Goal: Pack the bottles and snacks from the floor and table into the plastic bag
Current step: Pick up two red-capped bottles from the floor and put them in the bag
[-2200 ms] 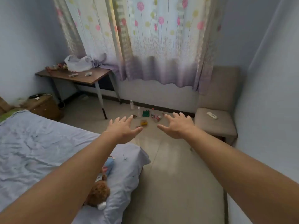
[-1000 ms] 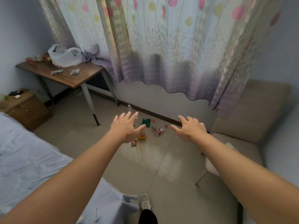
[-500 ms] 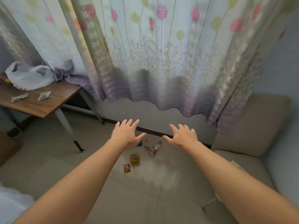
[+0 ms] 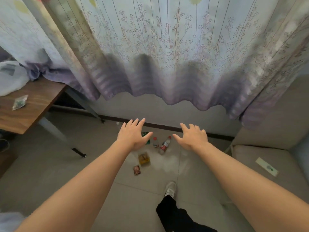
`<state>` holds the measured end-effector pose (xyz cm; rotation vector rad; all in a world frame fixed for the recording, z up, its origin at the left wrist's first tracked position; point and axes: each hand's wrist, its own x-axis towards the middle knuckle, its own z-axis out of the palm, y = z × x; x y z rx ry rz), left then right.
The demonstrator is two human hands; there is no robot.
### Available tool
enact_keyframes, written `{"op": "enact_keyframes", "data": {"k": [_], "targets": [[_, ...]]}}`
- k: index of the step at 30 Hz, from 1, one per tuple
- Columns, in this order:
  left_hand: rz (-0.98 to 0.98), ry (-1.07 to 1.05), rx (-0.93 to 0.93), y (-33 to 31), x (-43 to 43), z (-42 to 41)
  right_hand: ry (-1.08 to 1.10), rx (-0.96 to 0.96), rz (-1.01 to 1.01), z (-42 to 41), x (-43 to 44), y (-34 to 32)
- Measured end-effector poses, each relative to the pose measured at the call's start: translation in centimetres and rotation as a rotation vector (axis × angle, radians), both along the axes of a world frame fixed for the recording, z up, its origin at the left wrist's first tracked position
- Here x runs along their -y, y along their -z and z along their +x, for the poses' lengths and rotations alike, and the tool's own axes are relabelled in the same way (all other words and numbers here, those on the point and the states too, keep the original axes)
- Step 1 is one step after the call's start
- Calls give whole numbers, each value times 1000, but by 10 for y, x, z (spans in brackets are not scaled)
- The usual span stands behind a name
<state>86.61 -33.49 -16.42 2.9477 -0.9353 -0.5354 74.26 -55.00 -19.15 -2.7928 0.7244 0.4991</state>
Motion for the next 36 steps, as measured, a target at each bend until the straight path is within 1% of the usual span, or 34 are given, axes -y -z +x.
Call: {"op": "enact_keyframes", "data": {"k": [4,12,17,19,24,28,32,36], "targets": [[-5,12,-21,24,21,60,29,-26,25,53,14,27],[-19,92,-67,70,58,155,105,-7,84,152,47,67],[-116,-7,-135,125,66,198,164,6,105,196,57,124],[-148,-9,-159,155,66,218,219,-3,121,211,57,151],[-139,96,-155,229,56,255,345,-2,115,232,39,219],[-146,157,-211,286,54,279,419,55,121,243,25,268],[-201,153,-216,355,56,291,521,133,102,251,21,329],[-238,100,-239,445,51,281,536,220,100,252,17,409]]}}
